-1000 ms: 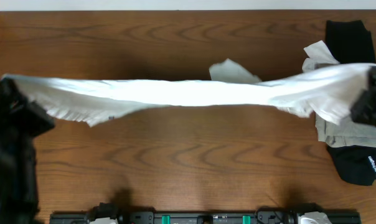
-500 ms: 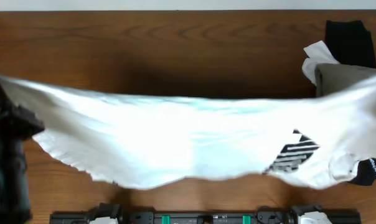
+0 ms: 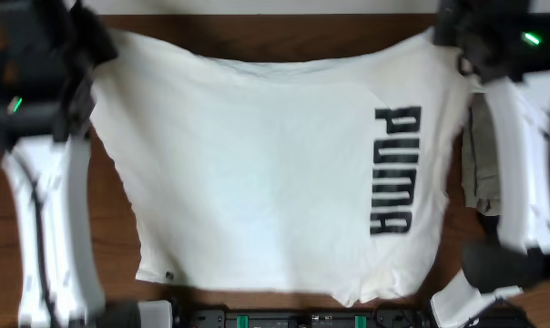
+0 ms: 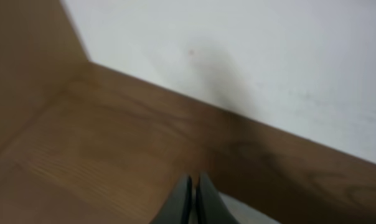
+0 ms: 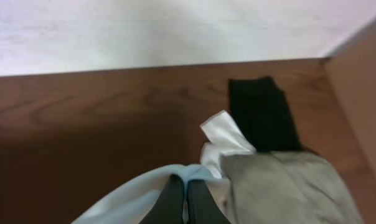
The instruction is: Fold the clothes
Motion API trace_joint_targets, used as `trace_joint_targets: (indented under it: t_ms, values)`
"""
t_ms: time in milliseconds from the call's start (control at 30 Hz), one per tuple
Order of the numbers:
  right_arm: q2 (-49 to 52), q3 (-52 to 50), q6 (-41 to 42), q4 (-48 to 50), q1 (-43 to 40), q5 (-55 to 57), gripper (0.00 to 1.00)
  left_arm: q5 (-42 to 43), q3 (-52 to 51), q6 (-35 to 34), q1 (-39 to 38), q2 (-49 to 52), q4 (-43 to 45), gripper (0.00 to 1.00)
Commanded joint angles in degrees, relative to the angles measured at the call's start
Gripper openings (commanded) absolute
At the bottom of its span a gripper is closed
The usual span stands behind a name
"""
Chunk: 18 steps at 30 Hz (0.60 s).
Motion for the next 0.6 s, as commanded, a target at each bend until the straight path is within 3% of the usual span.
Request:
trace_joint_targets:
  t_ms: [0, 267, 400, 567]
  values:
    - [-0.4, 0.7, -0.6, 4.7, -0.4, 0.5, 0.01, 3.3, 0.4, 1.2, 0.2, 3.4, 4.7, 0.06]
    - [-1.9, 15.7, -0.4, 7.3, -3.8, 0.3, 0.01, 3.5, 8.4, 3.2, 0.2, 3.6, 11.3, 0.06]
    - [-3.0, 20.8, -0.3, 2.5, -5.2, -2.3, 0.01, 7.0, 14.9, 3.1, 0.2, 2.8, 8.2, 0.06]
    - [-3.3, 20.6, 0.7, -2.6, -5.1, -4.7, 0.01, 8.9, 15.5, 1.8, -0.2, 1.8, 2.0, 0.06]
